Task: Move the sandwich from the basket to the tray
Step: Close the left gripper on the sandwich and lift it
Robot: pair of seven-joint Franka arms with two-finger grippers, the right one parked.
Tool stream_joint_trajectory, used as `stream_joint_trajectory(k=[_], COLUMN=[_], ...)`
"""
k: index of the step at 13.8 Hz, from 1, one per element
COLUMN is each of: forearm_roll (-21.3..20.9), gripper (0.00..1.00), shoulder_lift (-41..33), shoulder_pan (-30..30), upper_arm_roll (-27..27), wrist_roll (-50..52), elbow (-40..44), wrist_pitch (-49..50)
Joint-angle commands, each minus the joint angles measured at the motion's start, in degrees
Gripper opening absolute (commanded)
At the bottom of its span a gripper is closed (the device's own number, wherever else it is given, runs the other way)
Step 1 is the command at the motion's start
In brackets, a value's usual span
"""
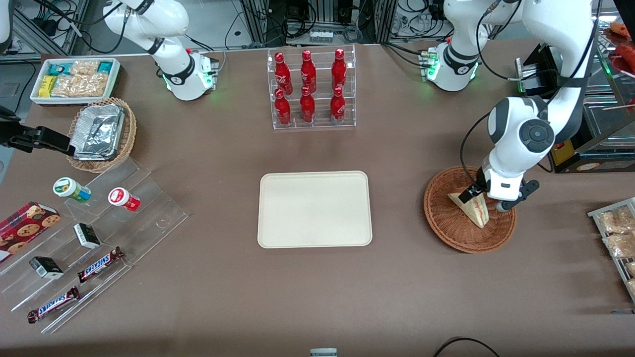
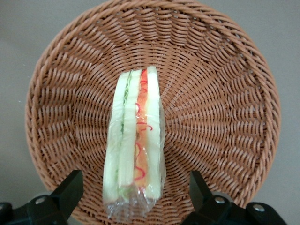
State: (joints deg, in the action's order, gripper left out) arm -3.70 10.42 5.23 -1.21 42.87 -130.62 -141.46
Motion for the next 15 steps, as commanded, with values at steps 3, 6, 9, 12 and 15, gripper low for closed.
stream_joint_trajectory(k=[3, 6, 9, 12, 15], forearm_roll=[-0.87, -1.13, -1.39, -2.27, -2.19], gripper=[0.94, 0.19, 0.00, 0.00, 0.00], shoulder_lift=[1.97, 2.23, 1.36, -3.98, -7.43], shoulder_pan=[0.57, 0.49, 0.57, 1.62, 5.31], upper_arm_roll=[0.42, 0.42, 0.51, -0.02, -2.55], wrist_roll=[1.51, 1.78, 1.34, 0.99, 1.69], elbow=[-0.34, -0.43, -0.34, 0.63, 5.35], wrist_pitch=[-2.77, -2.68, -1.89, 5.99, 16.27])
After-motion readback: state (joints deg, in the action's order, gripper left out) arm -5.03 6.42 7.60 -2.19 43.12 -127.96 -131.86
